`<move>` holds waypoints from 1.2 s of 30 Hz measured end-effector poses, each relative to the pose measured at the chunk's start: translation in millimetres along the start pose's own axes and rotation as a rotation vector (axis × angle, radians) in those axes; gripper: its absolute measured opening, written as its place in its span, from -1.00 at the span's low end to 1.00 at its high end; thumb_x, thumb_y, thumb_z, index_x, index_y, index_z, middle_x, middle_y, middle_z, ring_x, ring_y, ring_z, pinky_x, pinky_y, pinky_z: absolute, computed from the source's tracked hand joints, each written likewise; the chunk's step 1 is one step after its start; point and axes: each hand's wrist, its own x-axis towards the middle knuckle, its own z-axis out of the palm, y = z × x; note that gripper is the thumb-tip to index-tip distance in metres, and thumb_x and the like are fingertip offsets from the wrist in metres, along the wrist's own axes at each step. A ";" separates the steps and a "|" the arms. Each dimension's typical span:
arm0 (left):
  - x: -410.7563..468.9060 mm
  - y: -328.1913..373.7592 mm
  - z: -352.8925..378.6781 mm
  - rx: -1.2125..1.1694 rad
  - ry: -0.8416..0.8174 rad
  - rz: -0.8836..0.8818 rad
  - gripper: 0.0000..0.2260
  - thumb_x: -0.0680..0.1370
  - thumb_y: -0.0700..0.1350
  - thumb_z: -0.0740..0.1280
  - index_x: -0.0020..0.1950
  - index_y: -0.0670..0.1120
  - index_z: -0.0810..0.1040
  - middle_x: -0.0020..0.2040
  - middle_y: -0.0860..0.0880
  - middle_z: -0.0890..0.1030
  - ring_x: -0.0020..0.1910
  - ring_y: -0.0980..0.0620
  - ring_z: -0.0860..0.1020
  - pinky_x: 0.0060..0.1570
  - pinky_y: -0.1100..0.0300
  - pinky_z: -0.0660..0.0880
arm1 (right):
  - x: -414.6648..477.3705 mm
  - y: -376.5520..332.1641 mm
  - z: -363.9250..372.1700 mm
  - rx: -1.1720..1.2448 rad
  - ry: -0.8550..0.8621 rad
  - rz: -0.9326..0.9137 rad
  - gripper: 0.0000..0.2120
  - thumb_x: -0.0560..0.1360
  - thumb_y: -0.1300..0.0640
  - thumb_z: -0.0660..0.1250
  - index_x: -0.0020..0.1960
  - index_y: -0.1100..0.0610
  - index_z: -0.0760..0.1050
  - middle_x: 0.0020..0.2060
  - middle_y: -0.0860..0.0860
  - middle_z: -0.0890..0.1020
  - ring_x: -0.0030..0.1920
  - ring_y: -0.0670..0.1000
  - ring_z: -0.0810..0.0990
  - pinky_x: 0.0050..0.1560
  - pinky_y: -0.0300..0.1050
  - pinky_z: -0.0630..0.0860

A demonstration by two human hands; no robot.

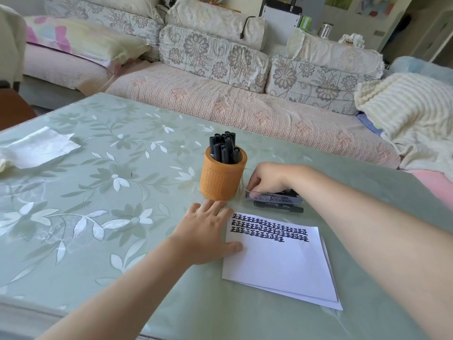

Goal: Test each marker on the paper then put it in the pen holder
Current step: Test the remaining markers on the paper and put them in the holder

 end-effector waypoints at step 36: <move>44.5 31.8 -5.6 -0.140 0.199 0.065 -0.45 0.56 0.10 0.22 0.52 0.04 0.16 0.45 0.07 0.22 0.36 0.01 0.26 0.26 0.06 0.38 | -60.7 23.0 6.4 0.222 0.673 -0.042 -0.89 0.37 0.11 0.36 -0.13 -0.01 0.46 -0.38 -0.10 0.52 -0.33 -0.06 0.48 -0.26 -0.17 0.41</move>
